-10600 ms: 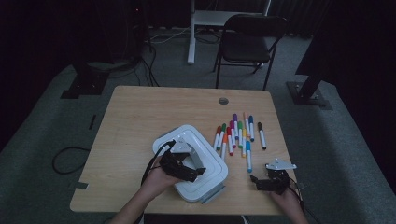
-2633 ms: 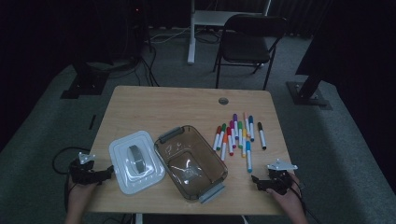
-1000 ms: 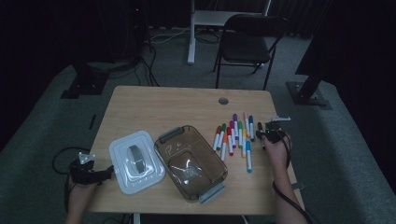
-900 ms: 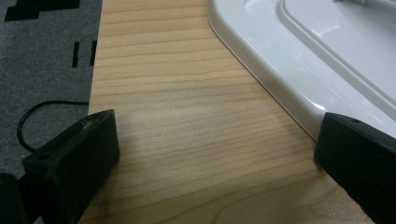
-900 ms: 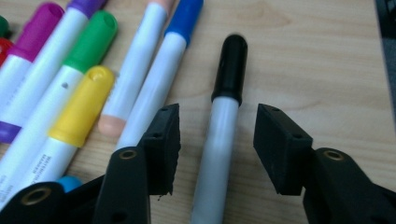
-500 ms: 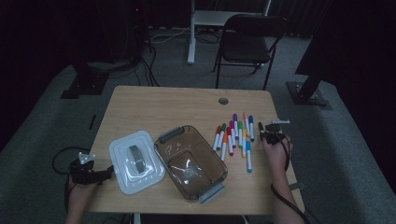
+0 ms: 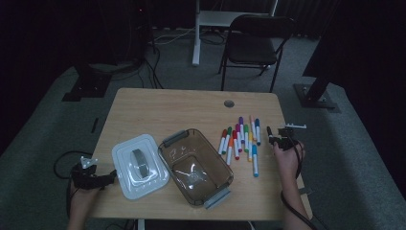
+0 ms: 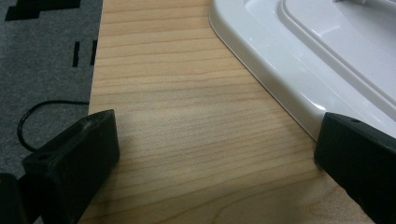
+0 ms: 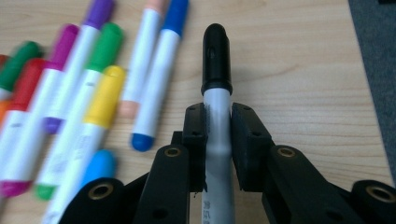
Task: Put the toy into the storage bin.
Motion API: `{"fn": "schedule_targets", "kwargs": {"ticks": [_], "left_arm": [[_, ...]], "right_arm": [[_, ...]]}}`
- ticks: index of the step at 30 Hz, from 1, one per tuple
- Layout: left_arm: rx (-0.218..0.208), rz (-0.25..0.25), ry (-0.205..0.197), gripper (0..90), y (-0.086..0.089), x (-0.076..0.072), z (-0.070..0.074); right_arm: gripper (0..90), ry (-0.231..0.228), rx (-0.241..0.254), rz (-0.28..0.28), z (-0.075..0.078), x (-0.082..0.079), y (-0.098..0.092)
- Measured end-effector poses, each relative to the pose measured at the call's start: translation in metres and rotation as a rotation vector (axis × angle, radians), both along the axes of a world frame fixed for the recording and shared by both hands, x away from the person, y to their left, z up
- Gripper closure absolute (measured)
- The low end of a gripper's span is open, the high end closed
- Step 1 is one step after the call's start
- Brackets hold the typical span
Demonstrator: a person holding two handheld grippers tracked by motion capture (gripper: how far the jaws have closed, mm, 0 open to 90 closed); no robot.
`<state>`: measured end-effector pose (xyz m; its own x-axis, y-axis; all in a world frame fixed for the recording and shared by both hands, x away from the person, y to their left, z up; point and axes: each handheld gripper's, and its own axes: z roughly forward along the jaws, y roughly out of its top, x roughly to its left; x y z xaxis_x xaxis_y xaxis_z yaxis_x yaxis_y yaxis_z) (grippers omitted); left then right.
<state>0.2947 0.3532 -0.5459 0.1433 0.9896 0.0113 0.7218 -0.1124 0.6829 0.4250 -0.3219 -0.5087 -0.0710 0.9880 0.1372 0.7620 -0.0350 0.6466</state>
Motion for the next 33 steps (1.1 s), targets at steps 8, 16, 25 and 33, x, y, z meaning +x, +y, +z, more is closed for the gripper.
{"fn": "schedule_targets", "kwargs": {"ticks": [8, 16, 25, 33], "left_arm": [[0.0, 0.001, 0.0, 0.6, 0.0, 0.0, 0.0], [0.0, 0.001, 0.0, 0.6, 0.0, 0.0, 0.0], [0.0, 0.001, 0.0, 0.6, 0.0, 0.0, 0.0], [-0.001, 0.001, 0.001, 0.6, 0.0, 0.0, 0.0]], "right_arm": [[77.0, -0.099, -0.007, 0.072, 0.047, -0.024, 0.023], [76.9, -0.203, 0.054, 0.194, 0.096, -0.051, 0.059], [76.9, -0.279, 0.113, 0.371, 0.137, -0.077, 0.112], [76.9, -0.299, 0.138, 0.486, 0.155, -0.097, 0.155]]}}
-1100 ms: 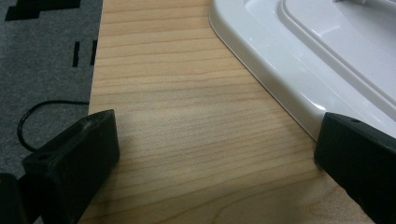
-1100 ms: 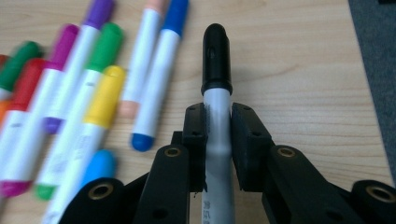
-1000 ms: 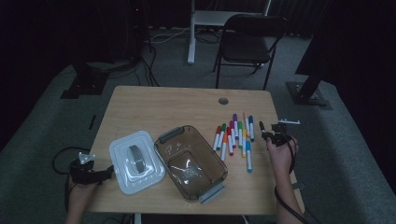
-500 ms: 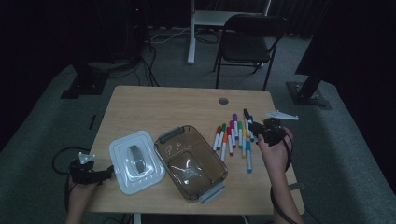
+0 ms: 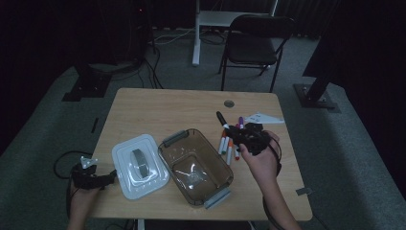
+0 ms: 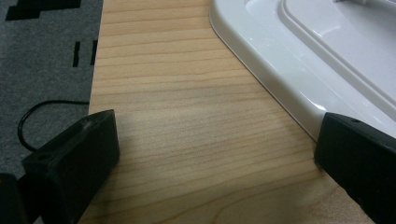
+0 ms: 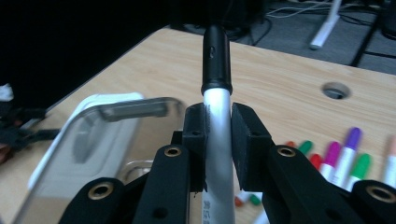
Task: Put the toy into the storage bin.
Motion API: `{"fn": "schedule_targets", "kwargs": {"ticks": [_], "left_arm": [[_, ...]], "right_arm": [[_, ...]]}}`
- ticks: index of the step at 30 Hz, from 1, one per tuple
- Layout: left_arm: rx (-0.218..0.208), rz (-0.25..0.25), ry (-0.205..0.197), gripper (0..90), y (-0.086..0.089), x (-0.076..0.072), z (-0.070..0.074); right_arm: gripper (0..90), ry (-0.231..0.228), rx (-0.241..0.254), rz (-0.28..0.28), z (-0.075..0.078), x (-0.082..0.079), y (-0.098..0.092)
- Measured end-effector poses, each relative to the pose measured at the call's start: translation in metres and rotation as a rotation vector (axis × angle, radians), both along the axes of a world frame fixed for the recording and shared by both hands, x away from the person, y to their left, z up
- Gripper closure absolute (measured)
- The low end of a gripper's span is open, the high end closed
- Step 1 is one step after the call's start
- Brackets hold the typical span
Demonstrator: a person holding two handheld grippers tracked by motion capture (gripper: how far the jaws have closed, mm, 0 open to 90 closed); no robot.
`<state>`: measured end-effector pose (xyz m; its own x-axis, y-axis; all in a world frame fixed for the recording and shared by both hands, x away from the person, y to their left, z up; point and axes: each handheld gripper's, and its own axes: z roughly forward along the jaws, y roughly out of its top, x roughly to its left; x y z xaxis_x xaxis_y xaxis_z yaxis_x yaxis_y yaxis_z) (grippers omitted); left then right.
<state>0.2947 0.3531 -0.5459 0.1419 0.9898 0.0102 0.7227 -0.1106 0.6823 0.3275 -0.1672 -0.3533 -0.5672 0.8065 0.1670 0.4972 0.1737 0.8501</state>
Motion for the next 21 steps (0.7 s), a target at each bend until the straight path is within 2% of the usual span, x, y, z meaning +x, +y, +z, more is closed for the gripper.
{"fn": "schedule_targets", "kwargs": {"ticks": [4, 5, 8, 9, 12, 16, 21], "left_arm": [[0.0, 0.0, 0.0, 0.6, 0.0, 0.0, 0.0], [0.0, 0.0, 0.0, 0.6, 0.0, 0.0, 0.0], [0.001, 0.0, 0.0, 0.6, 0.0, 0.0, 0.0], [0.001, 0.0, 0.0, 0.6, 0.0, 0.0, 0.0], [0.001, -0.001, 0.0, 0.6, 0.0, 0.0, 0.0], [0.001, -0.001, 0.0, 0.6, 0.0, 0.0, 0.0], [0.0, 0.0, 0.001, 0.6, 0.0, 0.0, 0.0]], "right_arm": [[76.9, 0.013, 0.002, 0.046, 0.0, -0.005, 0.017], [76.9, 0.027, 0.01, 0.081, -0.002, -0.007, 0.028], [76.9, 0.052, 0.007, 0.124, -0.006, -0.009, 0.045], [76.9, 0.052, 0.007, 0.124, -0.006, -0.009, 0.045], [76.9, 0.092, 0.011, 0.189, -0.013, -0.014, 0.066], [76.9, 0.134, -0.006, 0.234, -0.022, -0.016, 0.086], [76.9, 0.173, -0.055, 0.267, -0.035, -0.017, 0.107]]}}
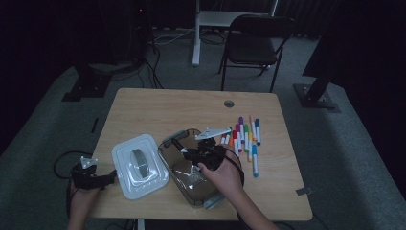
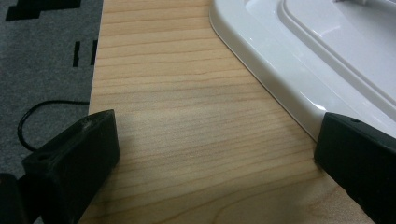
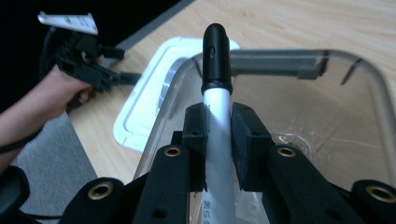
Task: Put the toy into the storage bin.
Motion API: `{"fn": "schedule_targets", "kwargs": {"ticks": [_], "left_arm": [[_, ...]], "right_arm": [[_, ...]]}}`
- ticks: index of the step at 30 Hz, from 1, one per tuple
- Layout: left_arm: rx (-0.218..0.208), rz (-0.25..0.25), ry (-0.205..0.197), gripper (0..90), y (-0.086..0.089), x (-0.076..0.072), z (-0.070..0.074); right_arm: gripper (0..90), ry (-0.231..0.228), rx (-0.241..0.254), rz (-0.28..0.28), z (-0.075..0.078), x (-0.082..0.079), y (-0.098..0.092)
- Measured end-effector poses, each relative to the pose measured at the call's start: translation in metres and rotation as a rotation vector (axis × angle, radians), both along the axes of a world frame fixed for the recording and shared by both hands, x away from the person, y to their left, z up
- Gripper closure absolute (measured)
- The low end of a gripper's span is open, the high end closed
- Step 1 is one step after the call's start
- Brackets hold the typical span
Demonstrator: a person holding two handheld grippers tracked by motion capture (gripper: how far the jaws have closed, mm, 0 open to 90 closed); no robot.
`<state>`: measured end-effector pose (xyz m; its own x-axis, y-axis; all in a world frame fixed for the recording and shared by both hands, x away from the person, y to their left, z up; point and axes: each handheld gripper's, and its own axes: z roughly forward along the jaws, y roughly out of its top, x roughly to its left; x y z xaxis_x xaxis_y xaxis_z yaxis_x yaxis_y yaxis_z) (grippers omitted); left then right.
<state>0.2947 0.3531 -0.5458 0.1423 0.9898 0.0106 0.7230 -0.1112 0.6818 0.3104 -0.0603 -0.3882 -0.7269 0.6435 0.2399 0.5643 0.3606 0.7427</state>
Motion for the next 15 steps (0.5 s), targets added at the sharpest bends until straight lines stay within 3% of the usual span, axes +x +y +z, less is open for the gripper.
{"fn": "schedule_targets", "kwargs": {"ticks": [15], "left_arm": [[0.002, -0.001, -0.001, 0.6, 0.0, 0.0, 0.0]], "right_arm": [[76.9, 0.146, -0.129, 0.058, -0.035, 0.01, 0.031]]}}
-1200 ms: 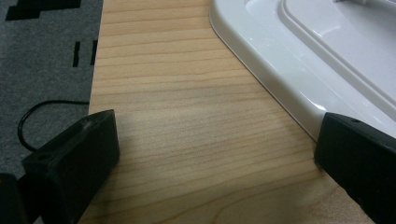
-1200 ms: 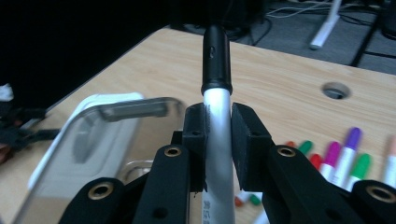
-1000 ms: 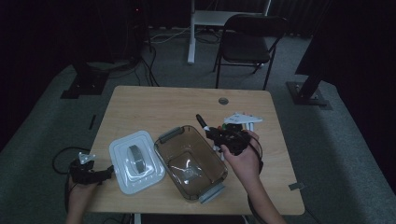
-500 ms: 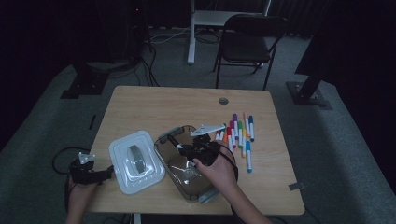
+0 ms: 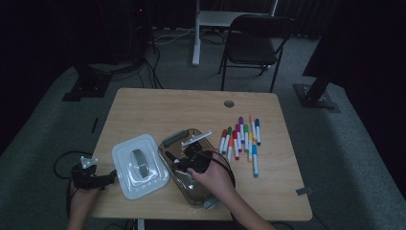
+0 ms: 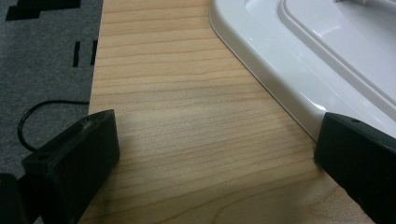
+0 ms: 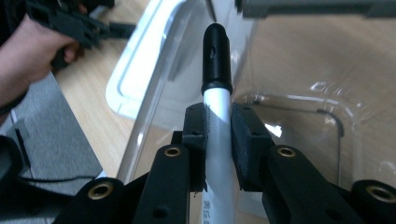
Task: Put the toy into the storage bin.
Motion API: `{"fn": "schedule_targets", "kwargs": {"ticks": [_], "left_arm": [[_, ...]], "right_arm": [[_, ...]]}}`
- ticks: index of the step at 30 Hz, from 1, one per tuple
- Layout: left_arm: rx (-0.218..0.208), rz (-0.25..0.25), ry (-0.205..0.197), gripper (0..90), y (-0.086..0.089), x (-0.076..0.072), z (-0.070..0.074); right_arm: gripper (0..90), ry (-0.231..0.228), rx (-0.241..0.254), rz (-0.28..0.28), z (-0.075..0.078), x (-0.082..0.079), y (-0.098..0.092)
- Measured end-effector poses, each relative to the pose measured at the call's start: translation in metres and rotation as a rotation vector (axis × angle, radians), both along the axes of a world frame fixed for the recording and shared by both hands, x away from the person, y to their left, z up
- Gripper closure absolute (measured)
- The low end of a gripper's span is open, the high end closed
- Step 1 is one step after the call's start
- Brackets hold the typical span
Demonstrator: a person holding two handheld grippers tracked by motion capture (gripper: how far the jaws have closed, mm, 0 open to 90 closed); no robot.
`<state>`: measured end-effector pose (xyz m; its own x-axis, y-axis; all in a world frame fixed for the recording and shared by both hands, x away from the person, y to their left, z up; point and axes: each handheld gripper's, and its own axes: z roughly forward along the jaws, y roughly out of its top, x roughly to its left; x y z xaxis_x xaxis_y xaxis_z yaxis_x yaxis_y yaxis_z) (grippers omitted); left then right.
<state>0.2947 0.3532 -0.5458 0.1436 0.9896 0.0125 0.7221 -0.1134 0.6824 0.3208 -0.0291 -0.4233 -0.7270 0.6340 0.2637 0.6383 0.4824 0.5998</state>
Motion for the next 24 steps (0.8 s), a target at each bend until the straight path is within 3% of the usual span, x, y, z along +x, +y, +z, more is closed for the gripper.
{"fn": "schedule_targets", "kwargs": {"ticks": [6, 13, 20, 24], "left_arm": [[-0.002, 0.002, -0.001, 0.6, 0.0, 0.0, 0.0], [-0.003, 0.002, -0.001, 0.6, 0.0, 0.0, 0.0], [-0.001, 0.001, -0.002, 0.6, 0.0, 0.0, 0.0], [-0.001, 0.001, -0.002, 0.6, 0.0, 0.0, 0.0]], "right_arm": [[76.9, 0.052, -0.054, 0.027, -0.009, 0.002, 0.007], [76.9, 0.076, -0.118, 0.046, -0.015, 0.005, 0.014], [76.8, 0.127, -0.222, 0.084, -0.026, 0.012, 0.021], [76.8, 0.161, -0.249, 0.1, -0.033, 0.016, 0.023]]}}
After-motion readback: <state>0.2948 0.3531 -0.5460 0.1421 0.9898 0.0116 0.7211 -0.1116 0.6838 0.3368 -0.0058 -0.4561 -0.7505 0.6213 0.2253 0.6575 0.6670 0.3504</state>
